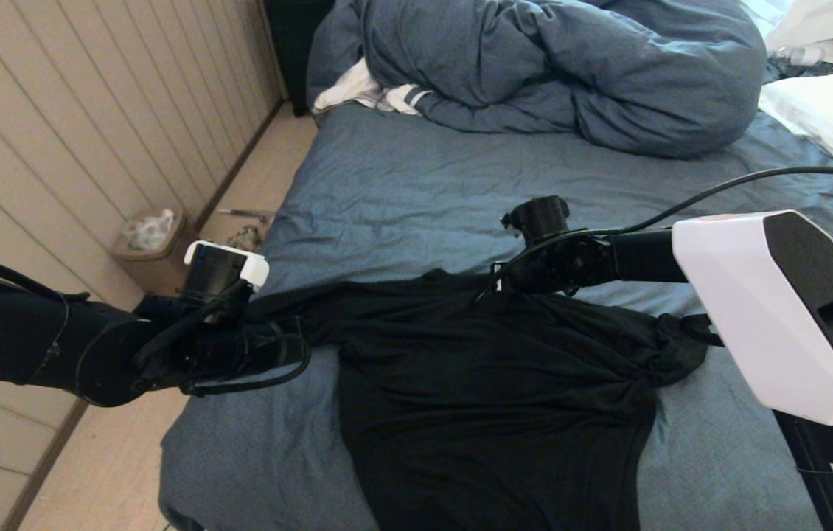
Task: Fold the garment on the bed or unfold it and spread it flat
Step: Unford the black T-shirt
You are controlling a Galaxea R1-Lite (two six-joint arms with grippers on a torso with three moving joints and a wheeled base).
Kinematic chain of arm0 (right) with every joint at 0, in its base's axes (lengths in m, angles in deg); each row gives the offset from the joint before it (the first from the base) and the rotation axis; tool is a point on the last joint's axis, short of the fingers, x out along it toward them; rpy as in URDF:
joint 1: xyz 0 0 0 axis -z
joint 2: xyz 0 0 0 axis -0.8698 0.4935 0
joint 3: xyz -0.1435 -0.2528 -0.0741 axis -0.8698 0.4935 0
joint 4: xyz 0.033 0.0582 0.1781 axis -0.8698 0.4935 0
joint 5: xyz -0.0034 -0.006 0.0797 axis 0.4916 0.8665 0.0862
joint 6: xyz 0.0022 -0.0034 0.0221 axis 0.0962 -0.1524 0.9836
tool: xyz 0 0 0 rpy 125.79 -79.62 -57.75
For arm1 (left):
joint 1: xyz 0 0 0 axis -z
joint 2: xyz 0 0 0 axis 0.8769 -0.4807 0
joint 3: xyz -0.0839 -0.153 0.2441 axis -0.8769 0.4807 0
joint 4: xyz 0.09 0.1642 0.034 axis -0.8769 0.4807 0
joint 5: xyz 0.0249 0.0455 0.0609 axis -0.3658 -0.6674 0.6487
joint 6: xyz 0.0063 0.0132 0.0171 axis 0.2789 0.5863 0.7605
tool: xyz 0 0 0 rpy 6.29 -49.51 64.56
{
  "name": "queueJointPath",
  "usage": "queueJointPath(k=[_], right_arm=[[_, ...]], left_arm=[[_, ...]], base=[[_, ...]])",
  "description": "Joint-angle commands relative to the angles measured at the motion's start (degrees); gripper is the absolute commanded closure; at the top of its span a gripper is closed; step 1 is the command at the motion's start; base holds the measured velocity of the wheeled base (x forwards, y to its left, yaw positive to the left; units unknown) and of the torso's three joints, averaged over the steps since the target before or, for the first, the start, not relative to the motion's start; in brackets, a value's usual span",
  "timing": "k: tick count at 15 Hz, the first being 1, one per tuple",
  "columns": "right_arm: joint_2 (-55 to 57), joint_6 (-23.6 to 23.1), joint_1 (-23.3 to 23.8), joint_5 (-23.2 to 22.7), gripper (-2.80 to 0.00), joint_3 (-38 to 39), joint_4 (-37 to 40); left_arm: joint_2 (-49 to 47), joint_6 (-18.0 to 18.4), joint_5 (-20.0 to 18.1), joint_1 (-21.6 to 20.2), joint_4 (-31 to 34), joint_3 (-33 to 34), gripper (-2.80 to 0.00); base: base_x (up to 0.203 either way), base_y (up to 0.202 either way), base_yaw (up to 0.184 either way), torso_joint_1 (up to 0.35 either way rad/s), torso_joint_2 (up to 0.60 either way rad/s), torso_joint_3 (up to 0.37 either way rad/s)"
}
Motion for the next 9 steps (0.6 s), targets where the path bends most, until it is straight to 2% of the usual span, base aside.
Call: queueJointPath(k=[1,5,9], right_arm=[[-0.6,-0.5,-0.4,2.0,0.0,0.0,-2.1],[0.9,-4.1,-1.2,10.2,0.0,0.0,-11.5],[2.6,-7.5,-0.5,13.3,0.0,-0.1,-21.1]], left_arm=[[-0.2,-0.7,0.2,0.3,-0.1,0.0,0.0],[0.2,-2.2,0.5,1.2,-0.6,0.5,0.0],[-0.1,-2.4,0.7,2.0,-2.1,1.1,0.0]], base=[[0.0,0.0,0.0,0.0,0.0,0.0],[0.0,0.0,0.0,0.0,0.0,0.0],[0.0,0.0,0.0,0.0,0.0,0.0]])
